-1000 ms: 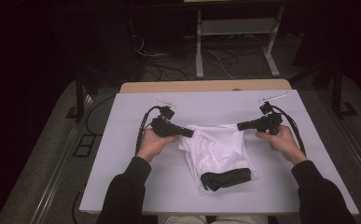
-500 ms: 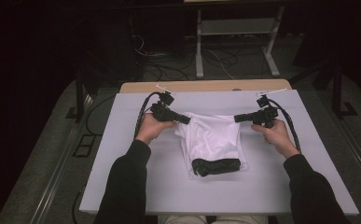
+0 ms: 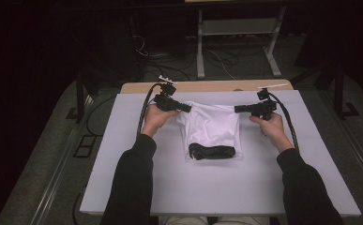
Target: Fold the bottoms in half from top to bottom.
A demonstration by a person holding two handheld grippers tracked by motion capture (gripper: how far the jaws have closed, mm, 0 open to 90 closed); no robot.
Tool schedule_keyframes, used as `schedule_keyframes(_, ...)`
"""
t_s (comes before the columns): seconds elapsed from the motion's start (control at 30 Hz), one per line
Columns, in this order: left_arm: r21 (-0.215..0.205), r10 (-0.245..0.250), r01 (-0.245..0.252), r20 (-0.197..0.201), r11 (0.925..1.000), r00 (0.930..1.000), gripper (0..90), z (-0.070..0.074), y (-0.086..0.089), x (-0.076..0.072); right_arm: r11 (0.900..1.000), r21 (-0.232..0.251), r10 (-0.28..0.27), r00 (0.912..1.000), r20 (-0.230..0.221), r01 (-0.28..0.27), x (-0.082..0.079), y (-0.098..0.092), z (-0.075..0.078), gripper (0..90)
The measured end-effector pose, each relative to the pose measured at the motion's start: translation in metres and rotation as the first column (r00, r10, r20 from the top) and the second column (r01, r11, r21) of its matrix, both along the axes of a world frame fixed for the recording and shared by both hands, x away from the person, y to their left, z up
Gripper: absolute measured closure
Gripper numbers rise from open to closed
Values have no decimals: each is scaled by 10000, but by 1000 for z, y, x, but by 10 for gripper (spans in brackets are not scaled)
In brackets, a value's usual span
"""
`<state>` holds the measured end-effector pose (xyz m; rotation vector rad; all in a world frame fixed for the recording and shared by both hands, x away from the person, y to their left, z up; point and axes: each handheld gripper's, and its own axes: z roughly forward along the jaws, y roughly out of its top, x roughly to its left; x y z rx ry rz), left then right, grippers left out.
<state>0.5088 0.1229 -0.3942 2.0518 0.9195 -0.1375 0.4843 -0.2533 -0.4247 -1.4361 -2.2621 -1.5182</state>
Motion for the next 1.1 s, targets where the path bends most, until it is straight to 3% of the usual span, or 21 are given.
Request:
schedule_keyframes(0.1, -8, 308, -308, -87, 9995, 9995, 826, -7, 0, 4, 9999, 1, -109, 9999, 13, 109, 5, 1, -2, 829)
schedule_keyframes(0.13, 12, 578, -578, 71, 9983, 9983, 727, -9, 1, 4, 9997, -123, -219, 9997, 123, 220, 5, 3, -3, 769)
schedule_keyframes(0.17, -43, 732, -731, 132, 9973, 9972, 727, -11, 2, 4, 9997, -123, -219, 9997, 123, 220, 5, 3, -3, 769)
schedule_keyframes(0.2, -138, 838, -837, 133, 9964, 9964, 575, -12, 2, 3, 9990, -258, -348, 9986, 410, 359, 3, 3, -4, 659)
schedule_keyframes(0.23, -191, 973, -969, 230, 9951, 9950, 575, -12, 3, 2, 9990, -258, -348, 9986, 410, 359, 3, 3, -4, 659)
schedule_keyframes(0.27, -161, 1176, -1170, 439, 9930, 9921, 430, -13, 3, 0, 9982, -355, -469, 9972, 582, 490, 1, 2, -4, 527)
schedule_keyframes(0.3, -111, 1276, -1272, 602, 9918, 9900, 430, -13, 3, -2, 9982, -355, -469, 9972, 582, 490, 1, 2, -4, 527)
schedule_keyframes(0.43, -223, 1500, -1487, 804, 9886, 9854, 208, -14, 6, -8, 9982, -316, -492, 9960, 750, 517, -4, -3, -3, 345)
schedule_keyframes(0.47, -346, 1602, -1578, 818, 9869, 9837, 137, -15, 7, -9, 9979, -403, -482, 9957, 794, 515, -7, -4, -1, 258)
schedule_keyframes(0.5, -469, 1676, -1644, 757, 9853, 9829, 112, -16, 8, -10, 9978, -484, -424, 9958, 812, 464, -9, -5, 0, 201)
schedule_keyframes(0.53, -533, 1682, -1647, 715, 9849, 9831, 112, -16, 9, -11, 9978, -484, -424, 9958, 812, 464, -9, -5, 0, 201)
schedule_keyframes(0.63, -490, 1724, -1684, 967, 9845, 9803, 6, -18, 11, -16, 9972, -668, -279, 9955, 907, 341, -14, -5, 1, 89)
schedule_keyframes(0.7, -605, 1706, -1647, 1128, 9845, 9789, 0, -17, 13, -21, 9964, -809, -195, 9958, 896, 268, -18, -6, 1, 6)
schedule_keyframes(0.8, -853, 1722, -1623, 1265, 9831, 9769, 0, -16, 18, -27, 9942, -1033, -211, 9959, 884, 302, -24, -11, 2, 0)
schedule_keyframes(1.1, -632, 1789, -1703, 1727, 9834, 9686, 0, -12, 32, -46, 9884, -1473, -201, 9931, 1153, 371, -40, -22, 8, 0)
